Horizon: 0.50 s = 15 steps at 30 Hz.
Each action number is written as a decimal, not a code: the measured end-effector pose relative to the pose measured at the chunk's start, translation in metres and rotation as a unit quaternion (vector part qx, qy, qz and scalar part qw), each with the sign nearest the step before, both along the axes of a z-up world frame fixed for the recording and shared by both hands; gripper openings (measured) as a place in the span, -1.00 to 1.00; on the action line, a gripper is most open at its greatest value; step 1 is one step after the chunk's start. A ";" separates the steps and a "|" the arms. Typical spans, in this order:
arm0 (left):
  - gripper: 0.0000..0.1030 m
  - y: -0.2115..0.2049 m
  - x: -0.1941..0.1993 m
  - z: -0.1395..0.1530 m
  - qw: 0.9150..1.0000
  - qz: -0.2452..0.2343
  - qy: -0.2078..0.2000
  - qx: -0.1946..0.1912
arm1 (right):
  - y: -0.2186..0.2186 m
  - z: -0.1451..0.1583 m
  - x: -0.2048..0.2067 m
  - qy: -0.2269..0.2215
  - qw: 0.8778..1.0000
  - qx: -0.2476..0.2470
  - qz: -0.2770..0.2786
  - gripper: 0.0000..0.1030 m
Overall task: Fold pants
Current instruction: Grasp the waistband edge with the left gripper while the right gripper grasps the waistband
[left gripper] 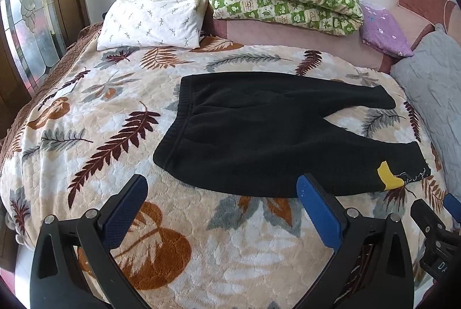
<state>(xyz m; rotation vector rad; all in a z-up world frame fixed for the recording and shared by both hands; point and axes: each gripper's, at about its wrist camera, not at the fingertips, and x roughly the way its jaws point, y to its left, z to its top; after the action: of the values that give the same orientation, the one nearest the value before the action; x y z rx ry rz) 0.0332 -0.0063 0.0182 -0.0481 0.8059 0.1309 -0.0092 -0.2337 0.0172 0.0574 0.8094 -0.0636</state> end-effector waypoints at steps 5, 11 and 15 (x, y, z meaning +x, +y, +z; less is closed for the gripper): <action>1.00 -0.004 0.018 -0.004 1.000 0.001 0.009 0.005 | -0.003 0.000 0.017 0.006 1.000 0.002 0.009 0.99; 1.00 -0.007 0.047 -0.007 1.000 0.007 0.028 0.008 | -0.012 0.003 0.045 0.015 0.999 0.023 0.021 0.99; 1.00 -0.004 0.080 -0.007 0.997 -0.013 0.071 0.005 | -0.024 0.010 0.071 0.013 0.998 0.042 0.045 0.99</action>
<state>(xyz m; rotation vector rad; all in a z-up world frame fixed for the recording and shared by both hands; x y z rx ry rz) 0.1129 -0.0105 0.0113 -0.0192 0.9483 0.1151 0.0614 -0.2573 0.0273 0.1003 0.8396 0.0543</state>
